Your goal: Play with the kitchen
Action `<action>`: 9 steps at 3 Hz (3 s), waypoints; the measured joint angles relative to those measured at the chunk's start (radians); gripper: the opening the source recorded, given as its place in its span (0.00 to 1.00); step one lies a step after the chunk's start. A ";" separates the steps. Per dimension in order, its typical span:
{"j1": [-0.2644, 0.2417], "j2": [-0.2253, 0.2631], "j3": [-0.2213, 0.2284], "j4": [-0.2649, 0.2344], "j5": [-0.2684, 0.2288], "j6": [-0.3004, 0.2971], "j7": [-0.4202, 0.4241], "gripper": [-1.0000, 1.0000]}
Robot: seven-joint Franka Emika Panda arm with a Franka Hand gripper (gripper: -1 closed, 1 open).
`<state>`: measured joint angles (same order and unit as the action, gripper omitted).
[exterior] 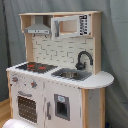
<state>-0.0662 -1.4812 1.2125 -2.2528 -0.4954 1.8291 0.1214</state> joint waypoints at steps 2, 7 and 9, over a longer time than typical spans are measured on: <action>0.036 0.017 -0.109 0.003 -0.064 -0.119 -0.104 1.00; -0.132 0.024 -0.490 0.033 -0.178 -0.016 -0.201 1.00; -0.171 0.025 -0.549 -0.062 -0.180 0.169 -0.108 1.00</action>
<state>-0.2368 -1.4562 0.6636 -2.3151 -0.6751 1.9977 0.0138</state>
